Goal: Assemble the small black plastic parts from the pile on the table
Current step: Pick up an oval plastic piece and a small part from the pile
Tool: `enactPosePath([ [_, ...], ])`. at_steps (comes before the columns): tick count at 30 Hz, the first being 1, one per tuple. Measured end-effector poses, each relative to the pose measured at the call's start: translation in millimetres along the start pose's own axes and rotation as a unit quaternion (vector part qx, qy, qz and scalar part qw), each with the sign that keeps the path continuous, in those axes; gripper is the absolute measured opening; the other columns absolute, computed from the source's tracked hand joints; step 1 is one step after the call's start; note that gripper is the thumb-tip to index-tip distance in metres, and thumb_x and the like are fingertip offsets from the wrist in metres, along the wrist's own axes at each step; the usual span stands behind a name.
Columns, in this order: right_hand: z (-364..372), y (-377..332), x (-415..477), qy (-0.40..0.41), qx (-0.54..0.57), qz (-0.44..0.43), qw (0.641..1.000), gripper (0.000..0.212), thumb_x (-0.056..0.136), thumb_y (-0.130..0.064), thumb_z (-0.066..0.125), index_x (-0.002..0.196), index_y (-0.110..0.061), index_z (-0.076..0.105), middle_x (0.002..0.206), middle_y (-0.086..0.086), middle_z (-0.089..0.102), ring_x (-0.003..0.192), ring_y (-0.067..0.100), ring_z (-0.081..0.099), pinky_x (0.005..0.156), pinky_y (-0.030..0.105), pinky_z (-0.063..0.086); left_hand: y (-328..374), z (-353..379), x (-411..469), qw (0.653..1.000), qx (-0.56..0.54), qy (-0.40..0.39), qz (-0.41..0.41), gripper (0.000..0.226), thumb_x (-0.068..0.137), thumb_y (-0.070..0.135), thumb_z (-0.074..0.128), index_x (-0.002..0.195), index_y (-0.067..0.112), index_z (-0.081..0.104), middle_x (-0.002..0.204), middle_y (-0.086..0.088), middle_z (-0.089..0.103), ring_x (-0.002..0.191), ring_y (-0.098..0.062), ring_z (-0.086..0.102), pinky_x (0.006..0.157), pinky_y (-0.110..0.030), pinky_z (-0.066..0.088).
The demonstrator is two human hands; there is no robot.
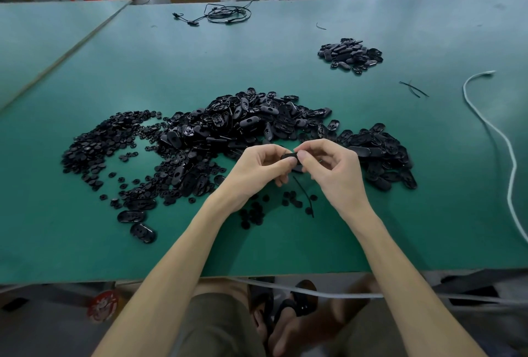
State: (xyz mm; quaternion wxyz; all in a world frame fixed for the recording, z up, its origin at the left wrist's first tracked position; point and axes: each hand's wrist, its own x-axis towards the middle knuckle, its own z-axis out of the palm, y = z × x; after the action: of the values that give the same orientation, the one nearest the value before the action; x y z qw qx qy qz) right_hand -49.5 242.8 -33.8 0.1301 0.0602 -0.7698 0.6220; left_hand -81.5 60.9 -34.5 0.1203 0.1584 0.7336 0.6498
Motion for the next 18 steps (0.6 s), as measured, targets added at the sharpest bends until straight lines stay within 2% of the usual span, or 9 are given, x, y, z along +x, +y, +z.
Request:
enactPosePath([
  [2,-0.1,-0.1,0.0,-0.002,0.013,0.000,1.000,0.008,0.095,-0.010,0.074,0.099,-0.016,0.078,0.089,-0.004,0.078,0.078,0.012,0.074,0.069,0.017,0.053,0.6,-0.1,-0.4,1.000,-0.004,-0.004,0.006,0.009,0.101,0.012,0.067,0.104,0.006,0.072,0.076,0.001,0.071,0.071,-0.015,0.065,0.067,-0.024,0.053],
  [7,0.8,0.7,-0.1,-0.006,0.005,-0.003,1.000,0.011,0.095,-0.010,0.074,0.098,-0.020,0.078,0.092,-0.006,0.079,0.080,0.014,0.075,0.071,0.018,0.053,2.8,-0.4,-1.4,1.000,-0.009,-0.017,0.017,0.008,0.101,0.008,0.066,0.103,0.002,0.071,0.082,-0.006,0.074,0.077,-0.020,0.070,0.071,-0.028,0.056],
  [9,0.7,0.7,-0.2,-0.007,0.006,-0.002,1.000,0.010,0.095,-0.010,0.074,0.098,-0.019,0.078,0.093,-0.005,0.079,0.081,0.015,0.076,0.074,0.024,0.056,2.9,-1.1,-1.7,1.000,-0.009,-0.020,0.018,0.007,0.101,0.007,0.066,0.101,0.003,0.072,0.082,-0.005,0.075,0.077,-0.020,0.071,0.072,-0.028,0.056],
  [13,1.4,-1.5,-1.6,-0.008,-0.010,-0.018,1.000,0.012,0.094,-0.009,0.075,0.097,-0.020,0.078,0.094,-0.001,0.078,0.084,0.020,0.076,0.084,0.045,0.062,2.6,-1.2,-2.1,1.000,0.001,-0.020,0.024,0.007,0.101,0.006,0.065,0.100,0.003,0.071,0.082,-0.006,0.074,0.074,-0.018,0.071,0.071,-0.026,0.056],
  [18,2.2,-3.3,-2.6,-0.011,-0.014,-0.019,1.000,0.014,0.093,-0.007,0.076,0.097,-0.020,0.078,0.094,-0.001,0.077,0.086,0.020,0.075,0.086,0.047,0.061,2.3,-0.7,-2.1,0.999,0.015,-0.012,0.035,0.007,0.100,0.003,0.063,0.099,0.003,0.071,0.081,-0.005,0.074,0.076,-0.023,0.073,0.072,-0.029,0.057],
])
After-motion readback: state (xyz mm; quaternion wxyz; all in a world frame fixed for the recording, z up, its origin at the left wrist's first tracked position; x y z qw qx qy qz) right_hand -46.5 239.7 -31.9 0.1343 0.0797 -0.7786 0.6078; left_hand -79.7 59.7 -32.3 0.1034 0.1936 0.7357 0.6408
